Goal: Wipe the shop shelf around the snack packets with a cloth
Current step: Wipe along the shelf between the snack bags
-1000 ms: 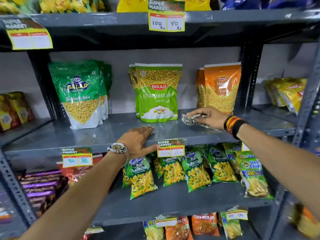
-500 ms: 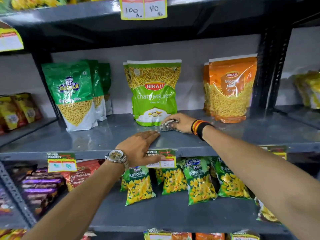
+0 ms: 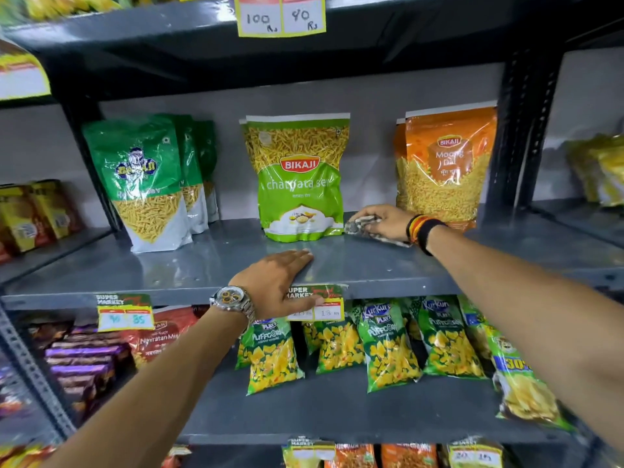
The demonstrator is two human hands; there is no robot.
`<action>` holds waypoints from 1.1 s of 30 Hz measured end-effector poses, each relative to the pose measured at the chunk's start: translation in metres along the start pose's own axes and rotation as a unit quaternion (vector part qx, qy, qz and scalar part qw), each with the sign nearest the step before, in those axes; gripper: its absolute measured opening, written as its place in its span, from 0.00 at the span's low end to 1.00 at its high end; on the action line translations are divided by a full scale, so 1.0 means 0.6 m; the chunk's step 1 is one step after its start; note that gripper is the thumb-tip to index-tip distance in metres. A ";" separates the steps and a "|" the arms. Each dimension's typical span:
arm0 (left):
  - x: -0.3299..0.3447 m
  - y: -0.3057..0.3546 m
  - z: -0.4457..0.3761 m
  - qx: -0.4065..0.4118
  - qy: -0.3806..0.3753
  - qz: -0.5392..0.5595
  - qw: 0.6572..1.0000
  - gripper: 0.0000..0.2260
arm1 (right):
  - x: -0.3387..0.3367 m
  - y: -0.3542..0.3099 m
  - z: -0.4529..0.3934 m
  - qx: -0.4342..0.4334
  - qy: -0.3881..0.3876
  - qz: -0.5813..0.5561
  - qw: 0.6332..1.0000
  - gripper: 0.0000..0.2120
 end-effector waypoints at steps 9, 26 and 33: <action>-0.001 0.005 0.005 0.006 0.003 -0.011 1.000 0.45 | 0.061 -0.064 0.111 -0.086 -0.083 0.029 0.992 0.18; -0.007 0.008 0.004 0.009 -0.017 -0.018 1.000 0.46 | 0.010 -0.034 0.208 -0.064 -0.071 0.030 0.995 0.18; -0.021 0.060 -0.039 0.029 -0.015 -0.026 0.999 0.45 | -0.075 -0.032 0.138 -0.062 0.043 -0.040 0.996 0.17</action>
Point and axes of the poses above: each hand's wrist, its own z-axis away from the middle knuckle, its own x-axis out of the palm, y = z × x, the point moved 5 cm from there along -z, towards the middle knuckle, and after that the axes turned 3 degrees about x, right-handed, at the moved point
